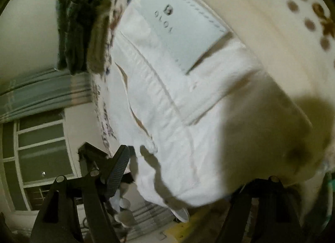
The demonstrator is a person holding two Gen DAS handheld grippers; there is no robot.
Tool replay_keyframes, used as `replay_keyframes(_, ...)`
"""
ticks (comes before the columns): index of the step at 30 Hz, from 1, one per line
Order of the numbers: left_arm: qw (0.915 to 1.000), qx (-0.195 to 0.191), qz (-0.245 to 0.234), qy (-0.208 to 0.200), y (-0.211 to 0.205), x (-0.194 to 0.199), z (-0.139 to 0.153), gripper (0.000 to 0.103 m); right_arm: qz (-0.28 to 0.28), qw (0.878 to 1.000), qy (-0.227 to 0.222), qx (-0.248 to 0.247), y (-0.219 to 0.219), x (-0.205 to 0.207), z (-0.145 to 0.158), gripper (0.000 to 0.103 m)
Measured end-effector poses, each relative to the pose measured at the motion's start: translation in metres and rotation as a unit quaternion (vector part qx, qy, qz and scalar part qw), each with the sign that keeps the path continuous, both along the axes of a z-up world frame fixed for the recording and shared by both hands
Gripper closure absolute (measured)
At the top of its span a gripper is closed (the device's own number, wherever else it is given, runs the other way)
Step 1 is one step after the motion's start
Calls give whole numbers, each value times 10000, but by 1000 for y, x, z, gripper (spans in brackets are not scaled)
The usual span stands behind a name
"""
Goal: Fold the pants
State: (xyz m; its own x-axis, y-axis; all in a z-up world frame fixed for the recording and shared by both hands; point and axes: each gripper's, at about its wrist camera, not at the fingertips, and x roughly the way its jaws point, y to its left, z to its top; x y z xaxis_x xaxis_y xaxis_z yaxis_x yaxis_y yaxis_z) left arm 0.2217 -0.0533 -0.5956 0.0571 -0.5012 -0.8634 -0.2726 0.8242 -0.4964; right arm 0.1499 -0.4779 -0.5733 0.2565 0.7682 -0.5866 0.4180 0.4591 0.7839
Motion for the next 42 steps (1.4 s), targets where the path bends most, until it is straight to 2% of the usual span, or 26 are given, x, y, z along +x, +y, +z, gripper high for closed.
replay_keyframes(3, 9999, -104, 29, 47, -1, -2, -7, 3, 206, 9992, 269, -230, 5, 1, -20, 26)
replay_keyframes(6, 9999, -107, 38, -5, -3, 0, -5, 4, 151, 9996, 190, -158, 13, 5, -27, 27)
replay_keyframes(8, 9998, -8, -77, -173, -6, 1, 2, 28, 271, 9988, 44, -413, 15, 3, -19, 47)
replay_keyframes(9, 9995, 123, -154, -240, -9, 1, 7, 34, 259, 9986, 9, -469, 13, -6, -15, 50)
replay_keyframes(11, 9986, 354, -212, -339, -12, -1, 16, 60, 263, 9978, -62, -600, 16, -5, -7, 61)
replay_keyframes(14, 9957, 581, -366, -619, -15, -5, 32, 76, 339, 9958, -157, -842, 23, -4, 7, 66)
replay_keyframes(17, 9920, 791, -505, -848, -19, -7, 50, 80, 452, 9930, -198, -1077, 21, -4, 29, 68)
replay_keyframes(22, 9902, 851, -522, -979, -20, -1, 68, 82, 583, 9900, -362, -1230, 21, 3, 61, 71)
replay_keyframes(28, 9880, 889, -452, -1181, -21, 6, 108, 82, 688, 9881, -550, -1258, 17, 3, 105, 72)
replay_keyframes(36, 9826, 1029, -472, -1474, -19, 32, 188, 82, 823, 9838, -949, -1276, 24, 26, 187, 72)
replay_keyframes(42, 9756, 1084, -459, -1853, -14, 80, 258, 82, 943, 9774, -1348, -1326, 35, 71, 263, 72)
